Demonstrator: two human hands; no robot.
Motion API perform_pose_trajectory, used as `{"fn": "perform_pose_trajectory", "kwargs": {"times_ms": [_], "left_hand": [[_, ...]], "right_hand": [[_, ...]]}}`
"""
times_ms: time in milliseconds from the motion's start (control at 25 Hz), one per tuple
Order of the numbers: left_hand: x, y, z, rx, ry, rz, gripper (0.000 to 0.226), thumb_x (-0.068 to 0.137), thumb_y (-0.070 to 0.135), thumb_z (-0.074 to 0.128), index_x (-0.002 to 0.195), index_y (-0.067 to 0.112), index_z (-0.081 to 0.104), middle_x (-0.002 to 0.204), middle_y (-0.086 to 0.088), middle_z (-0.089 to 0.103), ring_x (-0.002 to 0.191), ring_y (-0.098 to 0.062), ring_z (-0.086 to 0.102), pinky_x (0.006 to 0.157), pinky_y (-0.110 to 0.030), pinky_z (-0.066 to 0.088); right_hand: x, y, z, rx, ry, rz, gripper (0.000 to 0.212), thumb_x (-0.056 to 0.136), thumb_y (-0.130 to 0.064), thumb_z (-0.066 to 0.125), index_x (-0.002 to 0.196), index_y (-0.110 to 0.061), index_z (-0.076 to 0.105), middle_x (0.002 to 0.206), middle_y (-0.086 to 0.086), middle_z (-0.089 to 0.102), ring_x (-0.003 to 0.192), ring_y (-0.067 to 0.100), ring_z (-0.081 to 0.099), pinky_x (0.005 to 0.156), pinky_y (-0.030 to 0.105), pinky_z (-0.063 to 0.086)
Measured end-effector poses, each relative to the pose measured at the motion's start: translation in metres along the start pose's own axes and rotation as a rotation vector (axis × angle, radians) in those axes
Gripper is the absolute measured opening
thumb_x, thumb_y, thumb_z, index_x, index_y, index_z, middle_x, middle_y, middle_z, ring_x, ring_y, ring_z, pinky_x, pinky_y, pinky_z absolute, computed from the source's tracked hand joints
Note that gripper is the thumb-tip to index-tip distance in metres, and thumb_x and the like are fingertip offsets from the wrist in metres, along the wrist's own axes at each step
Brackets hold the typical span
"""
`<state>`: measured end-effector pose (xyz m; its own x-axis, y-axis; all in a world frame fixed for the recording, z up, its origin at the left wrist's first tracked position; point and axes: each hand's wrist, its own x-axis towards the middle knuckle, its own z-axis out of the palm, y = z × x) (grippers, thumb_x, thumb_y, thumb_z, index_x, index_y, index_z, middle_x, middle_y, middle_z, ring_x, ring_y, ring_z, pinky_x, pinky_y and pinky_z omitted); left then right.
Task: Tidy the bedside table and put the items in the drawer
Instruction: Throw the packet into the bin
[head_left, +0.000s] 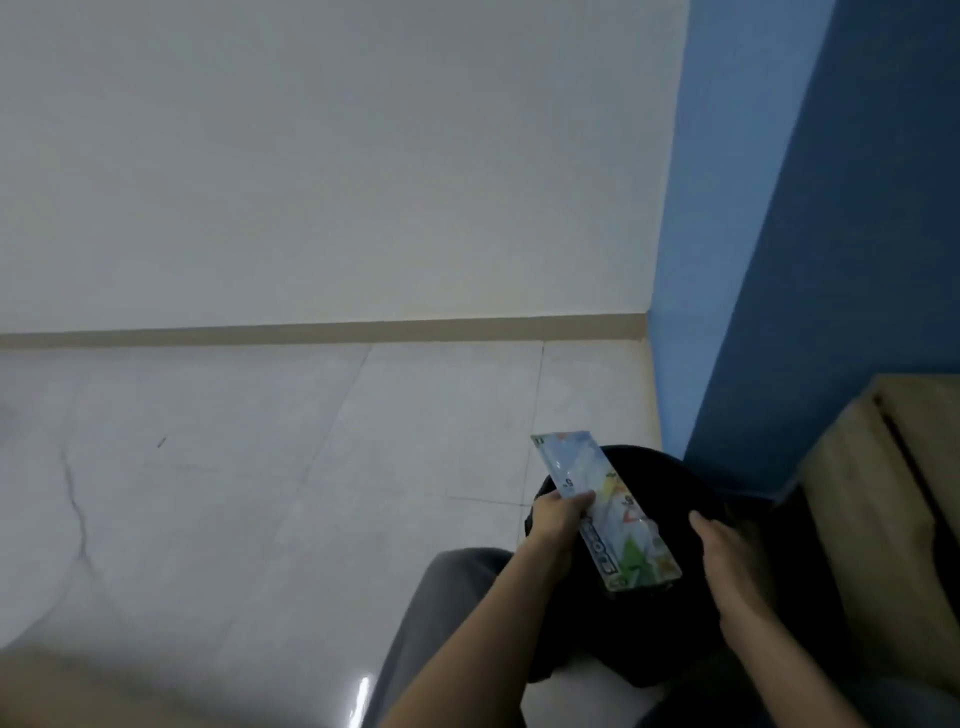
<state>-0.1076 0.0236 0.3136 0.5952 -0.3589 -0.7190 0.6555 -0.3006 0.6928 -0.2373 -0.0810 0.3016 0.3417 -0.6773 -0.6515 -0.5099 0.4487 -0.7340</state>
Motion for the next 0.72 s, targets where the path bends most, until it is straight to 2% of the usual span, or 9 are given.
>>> {"fn": "perform_pose_trajectory", "kwargs": {"times_ms": [80,160,280,360,440,520,600,640,720], "left_hand": [[0.014,-0.016,-0.012,-0.003,0.056,-0.069,0.032,0.09,0.005,0.055,0.118,-0.011,0.053,0.113,-0.026,0.063,0.1,-0.039,0.062,0.091,-0.044,0.052],[0.027,-0.028,-0.014,-0.008,0.073,-0.162,0.036,0.089,0.003,0.054,0.122,-0.011,0.047,0.112,-0.025,0.061,0.104,-0.039,0.061,0.091,-0.043,0.051],[0.037,-0.033,-0.005,-0.057,0.046,-0.289,0.04,0.089,-0.001,0.049,0.127,-0.009,0.04,0.104,-0.023,0.058,0.108,-0.039,0.058,0.094,-0.046,0.049],[0.042,-0.034,0.0,-0.069,0.006,-0.339,0.043,0.09,-0.001,0.048,0.131,-0.008,0.037,0.114,-0.024,0.057,0.113,-0.04,0.056,0.095,-0.049,0.049],[0.044,-0.038,0.005,-0.097,-0.055,-0.353,0.043,0.092,0.002,0.046,0.133,-0.006,0.036,0.127,-0.024,0.052,0.112,-0.037,0.057,0.084,-0.045,0.055],[0.039,-0.04,0.011,-0.12,-0.161,-0.374,0.04,0.096,0.01,0.044,0.132,-0.004,0.037,0.123,-0.019,0.052,0.096,-0.029,0.061,0.065,-0.035,0.058],[0.037,-0.039,0.013,-0.109,-0.176,-0.328,0.032,0.096,0.016,0.044,0.123,-0.001,0.047,0.11,-0.016,0.052,0.078,-0.02,0.061,0.057,-0.029,0.056],[0.035,-0.037,0.013,-0.092,-0.123,-0.252,0.021,0.095,0.013,0.045,0.109,0.001,0.055,0.104,-0.017,0.054,0.07,-0.017,0.062,0.057,-0.027,0.055],[0.039,-0.046,0.006,0.059,0.134,0.007,0.018,0.09,0.003,0.046,0.093,0.01,0.063,0.109,-0.018,0.061,0.077,-0.014,0.063,0.074,-0.028,0.054]], "right_hand": [[0.008,0.026,0.011,0.077,0.047,0.235,0.055,0.091,-0.04,0.048,0.131,-0.002,0.048,0.131,0.021,0.052,0.114,0.038,0.052,0.099,0.048,0.042],[0.014,0.039,0.019,0.135,0.074,0.362,0.056,0.091,-0.039,0.049,0.131,0.001,0.047,0.13,0.024,0.053,0.113,0.04,0.053,0.097,0.047,0.043],[0.021,0.04,0.023,0.09,0.236,0.334,0.053,0.091,-0.031,0.05,0.127,0.008,0.047,0.128,0.028,0.053,0.111,0.042,0.053,0.096,0.048,0.044],[0.025,0.039,0.019,0.03,0.383,0.265,0.049,0.092,-0.02,0.049,0.127,0.013,0.042,0.132,0.032,0.047,0.118,0.045,0.047,0.101,0.049,0.039],[0.023,0.04,0.017,0.042,0.385,0.268,0.052,0.094,-0.02,0.046,0.132,0.013,0.036,0.138,0.033,0.039,0.124,0.046,0.04,0.105,0.049,0.034],[0.027,0.05,0.018,0.124,0.333,0.355,0.056,0.093,-0.029,0.045,0.134,0.008,0.038,0.138,0.029,0.042,0.123,0.045,0.043,0.104,0.05,0.036],[0.031,0.054,0.022,0.263,0.284,0.42,0.057,0.091,-0.036,0.047,0.135,0.001,0.041,0.137,0.024,0.046,0.121,0.041,0.047,0.103,0.049,0.038],[0.033,0.058,0.023,0.318,0.273,0.44,0.058,0.09,-0.04,0.047,0.135,-0.003,0.042,0.137,0.022,0.047,0.121,0.039,0.048,0.104,0.049,0.038],[0.04,0.064,0.024,0.354,0.259,0.48,0.059,0.087,-0.045,0.046,0.135,-0.011,0.044,0.136,0.019,0.05,0.121,0.037,0.049,0.104,0.051,0.038]]}}
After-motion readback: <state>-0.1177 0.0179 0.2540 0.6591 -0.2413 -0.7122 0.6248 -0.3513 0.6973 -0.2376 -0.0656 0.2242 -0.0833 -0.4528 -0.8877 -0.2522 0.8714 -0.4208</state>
